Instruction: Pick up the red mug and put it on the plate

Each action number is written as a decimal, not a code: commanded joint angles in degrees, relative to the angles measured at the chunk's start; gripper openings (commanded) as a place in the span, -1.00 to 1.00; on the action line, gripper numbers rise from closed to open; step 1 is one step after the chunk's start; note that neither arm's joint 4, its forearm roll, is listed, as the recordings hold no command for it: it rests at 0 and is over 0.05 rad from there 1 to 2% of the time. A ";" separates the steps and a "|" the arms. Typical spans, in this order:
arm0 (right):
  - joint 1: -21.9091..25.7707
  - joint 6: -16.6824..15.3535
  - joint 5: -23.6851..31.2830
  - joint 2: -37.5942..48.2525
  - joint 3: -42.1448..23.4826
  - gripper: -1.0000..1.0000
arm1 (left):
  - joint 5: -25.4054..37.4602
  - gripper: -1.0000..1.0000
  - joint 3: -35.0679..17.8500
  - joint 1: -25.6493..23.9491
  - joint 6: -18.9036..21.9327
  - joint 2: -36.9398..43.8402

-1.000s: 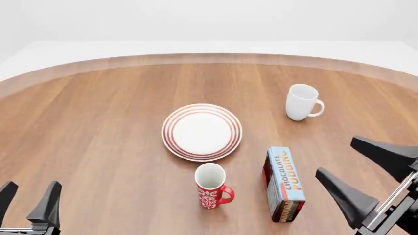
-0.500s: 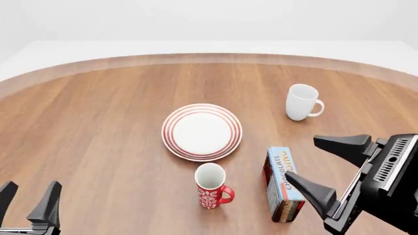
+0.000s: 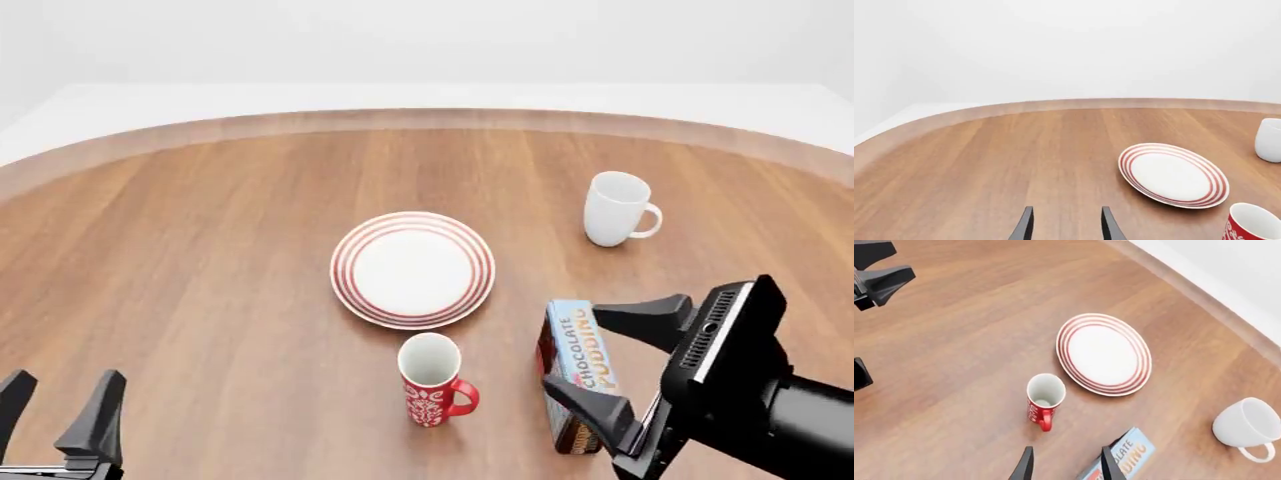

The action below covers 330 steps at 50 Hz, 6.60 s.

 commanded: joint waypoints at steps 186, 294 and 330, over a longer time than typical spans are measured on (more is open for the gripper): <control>4.46 9.00 -27.92 45.79 2.63 1.00 | 0.00 1.00 0.00 0.00 0.00 0.00; -8.17 0.60 -16.91 37.56 -16.60 -1.00 | 0.00 1.00 0.00 0.00 0.00 0.00; -11.65 0.90 -23.77 53.33 -26.97 -1.00 | 0.00 1.00 0.00 0.00 0.00 0.00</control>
